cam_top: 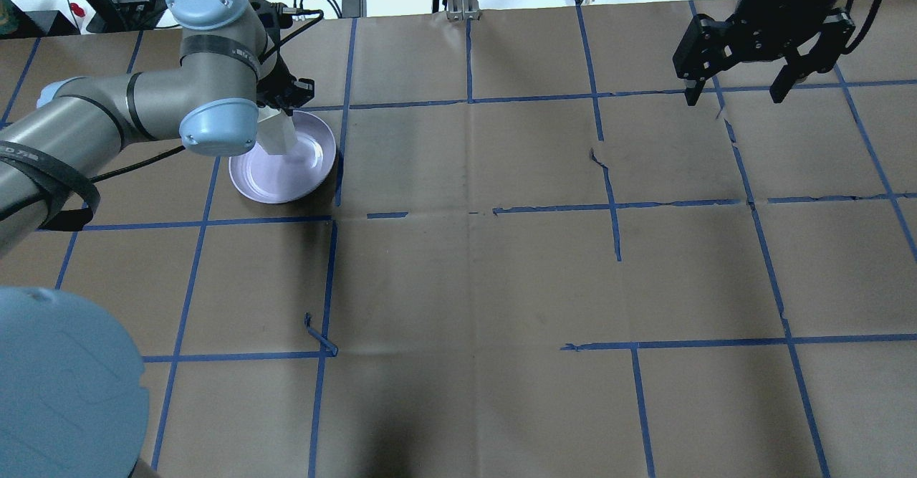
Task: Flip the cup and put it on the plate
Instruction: 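Lower the upright cup onto the lavender plate and open the left gripper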
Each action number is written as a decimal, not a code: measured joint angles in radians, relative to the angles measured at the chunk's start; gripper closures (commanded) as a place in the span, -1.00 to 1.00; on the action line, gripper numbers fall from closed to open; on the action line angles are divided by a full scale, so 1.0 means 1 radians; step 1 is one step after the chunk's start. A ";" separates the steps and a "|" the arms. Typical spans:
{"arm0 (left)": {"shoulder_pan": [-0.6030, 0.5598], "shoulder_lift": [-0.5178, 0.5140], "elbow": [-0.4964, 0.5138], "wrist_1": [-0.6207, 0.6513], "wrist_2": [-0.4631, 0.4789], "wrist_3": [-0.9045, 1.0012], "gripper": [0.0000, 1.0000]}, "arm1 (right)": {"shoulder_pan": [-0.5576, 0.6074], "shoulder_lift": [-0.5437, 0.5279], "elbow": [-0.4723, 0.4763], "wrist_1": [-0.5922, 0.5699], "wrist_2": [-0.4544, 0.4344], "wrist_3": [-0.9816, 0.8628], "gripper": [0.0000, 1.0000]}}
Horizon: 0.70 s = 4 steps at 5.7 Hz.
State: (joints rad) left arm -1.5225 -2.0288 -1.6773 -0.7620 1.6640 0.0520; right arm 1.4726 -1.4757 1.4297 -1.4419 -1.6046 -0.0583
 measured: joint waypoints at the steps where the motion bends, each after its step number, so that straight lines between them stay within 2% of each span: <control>1: 0.001 -0.002 -0.018 0.002 -0.001 0.000 -0.19 | 0.000 0.000 0.000 0.000 0.000 0.000 -1.00; 2: 0.001 -0.003 -0.025 0.003 0.000 0.000 -0.61 | 0.000 0.000 0.000 0.000 0.000 0.000 -1.00; 4: 0.001 0.014 -0.009 -0.026 0.003 0.000 -0.66 | 0.000 0.000 0.000 0.000 0.000 0.000 -1.00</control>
State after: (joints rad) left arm -1.5217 -2.0150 -1.6865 -0.7875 1.6670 0.0521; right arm 1.4726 -1.4757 1.4297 -1.4419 -1.6045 -0.0583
